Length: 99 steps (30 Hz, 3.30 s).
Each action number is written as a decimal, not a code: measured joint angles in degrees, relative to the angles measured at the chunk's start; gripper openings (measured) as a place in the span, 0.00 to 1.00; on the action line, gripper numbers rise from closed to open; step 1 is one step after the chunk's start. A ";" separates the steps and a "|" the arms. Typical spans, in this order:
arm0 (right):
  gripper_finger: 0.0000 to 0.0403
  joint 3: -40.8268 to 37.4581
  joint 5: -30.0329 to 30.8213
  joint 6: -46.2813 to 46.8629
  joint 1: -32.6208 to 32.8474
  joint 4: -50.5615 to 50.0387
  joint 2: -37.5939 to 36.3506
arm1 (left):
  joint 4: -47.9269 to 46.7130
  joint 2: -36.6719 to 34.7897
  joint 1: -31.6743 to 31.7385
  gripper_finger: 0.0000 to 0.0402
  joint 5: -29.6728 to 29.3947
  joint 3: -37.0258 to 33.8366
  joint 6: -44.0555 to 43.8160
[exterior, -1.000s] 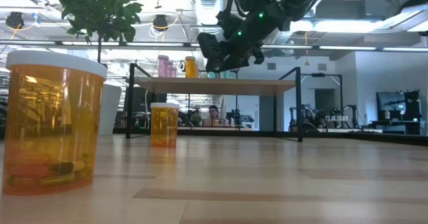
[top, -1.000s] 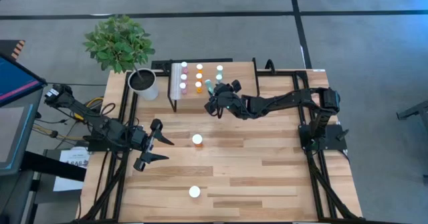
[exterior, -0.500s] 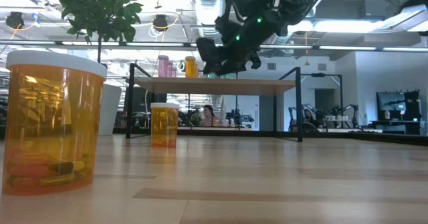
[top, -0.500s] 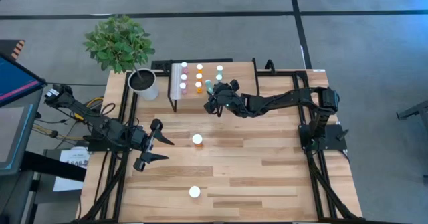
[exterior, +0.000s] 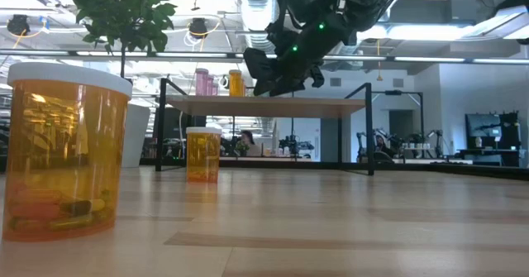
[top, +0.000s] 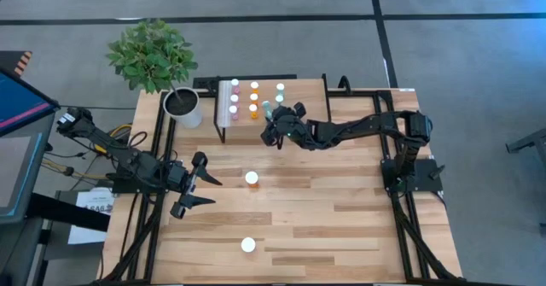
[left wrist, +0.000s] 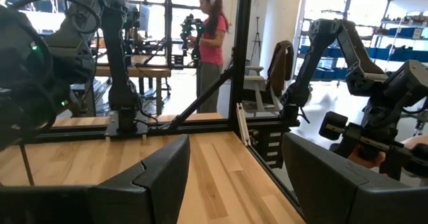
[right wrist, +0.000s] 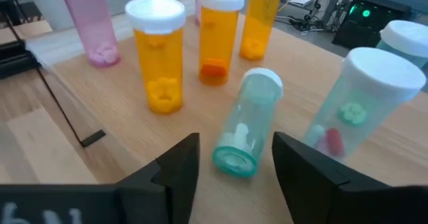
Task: Pick and place medicine bottles onto shelf by color
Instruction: Put the blue pill bottle on the shelf aligned with the other blue pill bottles
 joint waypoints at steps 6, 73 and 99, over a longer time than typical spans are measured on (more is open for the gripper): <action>0.38 0.00 -0.02 0.00 0.02 -0.50 0.00 | 0.00 0.00 0.00 0.56 0.00 0.00 0.00; 0.28 -11.77 -28.67 -7.96 28.24 79.38 7.48 | 57.82 43.28 4.31 0.68 -3.04 4.39 7.76; 0.28 -10.49 -28.41 -7.89 28.04 75.93 7.63 | 54.84 44.17 4.02 0.61 -1.44 9.62 9.51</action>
